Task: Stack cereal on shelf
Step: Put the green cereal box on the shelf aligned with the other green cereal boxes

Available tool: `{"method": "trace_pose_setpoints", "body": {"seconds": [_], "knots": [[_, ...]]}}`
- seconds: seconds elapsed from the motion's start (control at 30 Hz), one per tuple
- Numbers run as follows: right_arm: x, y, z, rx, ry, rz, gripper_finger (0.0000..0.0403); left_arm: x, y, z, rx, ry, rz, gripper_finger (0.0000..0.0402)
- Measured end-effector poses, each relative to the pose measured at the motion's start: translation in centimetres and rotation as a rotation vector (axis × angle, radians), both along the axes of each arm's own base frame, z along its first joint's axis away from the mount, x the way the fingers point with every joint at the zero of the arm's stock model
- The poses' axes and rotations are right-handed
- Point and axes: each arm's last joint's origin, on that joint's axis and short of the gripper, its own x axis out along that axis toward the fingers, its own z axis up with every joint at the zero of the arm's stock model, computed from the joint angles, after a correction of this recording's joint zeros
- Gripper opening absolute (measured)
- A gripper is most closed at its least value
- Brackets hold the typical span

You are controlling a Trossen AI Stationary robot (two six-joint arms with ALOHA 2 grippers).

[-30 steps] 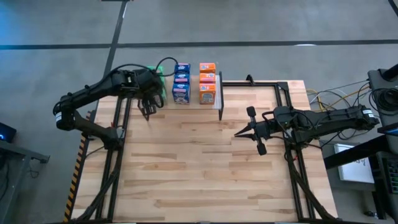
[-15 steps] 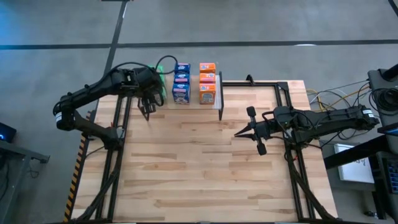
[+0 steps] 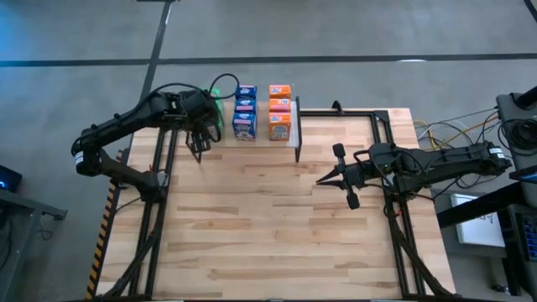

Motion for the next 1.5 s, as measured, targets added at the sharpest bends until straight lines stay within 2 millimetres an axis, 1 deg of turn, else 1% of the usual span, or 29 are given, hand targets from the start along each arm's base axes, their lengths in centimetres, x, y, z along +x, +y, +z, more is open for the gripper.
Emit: {"method": "trace_pose_setpoints", "body": {"seconds": [0.17,0.37,0.5,0.73,0.8,0.87,0.97,1.07,1.2,1.33,1.5], "knots": [[0.0,0.0,0.0,0.0,0.0,0.0,0.0009,-0.1,0.1,0.1,0.05,0.025,0.017,0.0218],[0.0,0.0,0.0,0.0,0.0,0.0,0.0009,-0.4,0.1,0.2,0.063,0.028,0.02,0.0219],[0.0,0.0,0.0,-0.006,-0.001,0.001,0.0009,-0.5,-0.1,1.0,0.065,-0.003,0.032,0.0219],[0.0,0.0,0.0,-0.007,-0.002,0.002,0.0009,-0.6,-1.1,3.3,-0.03,-0.175,0.061,0.0219],[0.0,0.0,0.0,-0.009,-0.002,0.002,0.0009,-0.6,-1.5,3.5,-0.066,-0.202,0.08,0.0219],[0.0,0.0,0.0,-0.013,-0.003,0.003,0.0009,-0.8,-2.0,3.3,-0.11,-0.181,0.091,0.0214],[0.0,0.0,0.0,-0.015,-0.003,0.003,0.0009,-1.0,-2.7,2.4,-0.171,-0.122,0.104,0.0194],[0.0,0.0,0.0,-0.017,-0.004,0.004,0.0009,-0.7,-2.9,1.2,-0.185,-0.08,0.11,0.0162],[0.0,0.0,0.0,-0.023,-0.005,0.005,0.0009,-0.6,-2.6,-0.1,-0.117,-0.016,0.155,0.0114],[0.0,0.0,0.0,-0.034,-0.008,0.007,0.0009,-0.6,-2.4,-0.3,-0.047,0.016,0.17,0.0076],[0.0,0.0,0.0,-0.039,-0.009,0.008,0.0009,-0.6,-2.3,-0.3,-0.034,0.021,0.169,0.005]]}}
